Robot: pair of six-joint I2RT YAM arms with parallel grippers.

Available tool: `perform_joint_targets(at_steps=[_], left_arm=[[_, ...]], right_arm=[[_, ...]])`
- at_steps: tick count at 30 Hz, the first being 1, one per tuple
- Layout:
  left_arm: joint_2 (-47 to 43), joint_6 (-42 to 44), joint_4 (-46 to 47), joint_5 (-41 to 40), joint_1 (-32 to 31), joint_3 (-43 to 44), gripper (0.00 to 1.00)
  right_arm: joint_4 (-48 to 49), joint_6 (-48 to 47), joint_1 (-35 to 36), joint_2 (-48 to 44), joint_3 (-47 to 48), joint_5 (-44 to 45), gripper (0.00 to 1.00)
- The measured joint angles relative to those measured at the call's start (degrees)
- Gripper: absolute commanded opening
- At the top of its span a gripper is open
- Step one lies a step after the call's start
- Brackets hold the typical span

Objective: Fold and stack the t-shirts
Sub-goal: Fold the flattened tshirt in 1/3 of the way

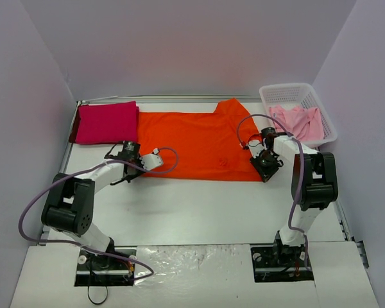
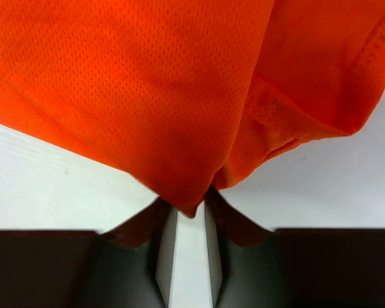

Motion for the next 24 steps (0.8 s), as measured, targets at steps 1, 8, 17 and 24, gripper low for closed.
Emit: perform_joint_targets(at_steps=[1,8,17,24], left_arm=[[-0.4,0.0,-0.4,0.2,0.0,0.0,0.1],[-3.2,-0.7,-3.5,0.6,-0.3,0.0,0.15],[-5.8,-1.7,-6.9,0.8,-0.8,1.3,0.18],[-7.2,-8.4,-10.4,6.8,1.4,7.2,0.21]], right_arm=[[-0.1,0.0,0.0,0.0,0.1,0.0,0.27],[-2.4,-0.6,-0.2,0.0,3.1,-0.9,0.5],[-6.7,-1.7,-0.2,-4.7,8.3,-3.6,0.58],[-8.7,-1.8,-0.2,-9.6,11.8,-7.6,0.56]])
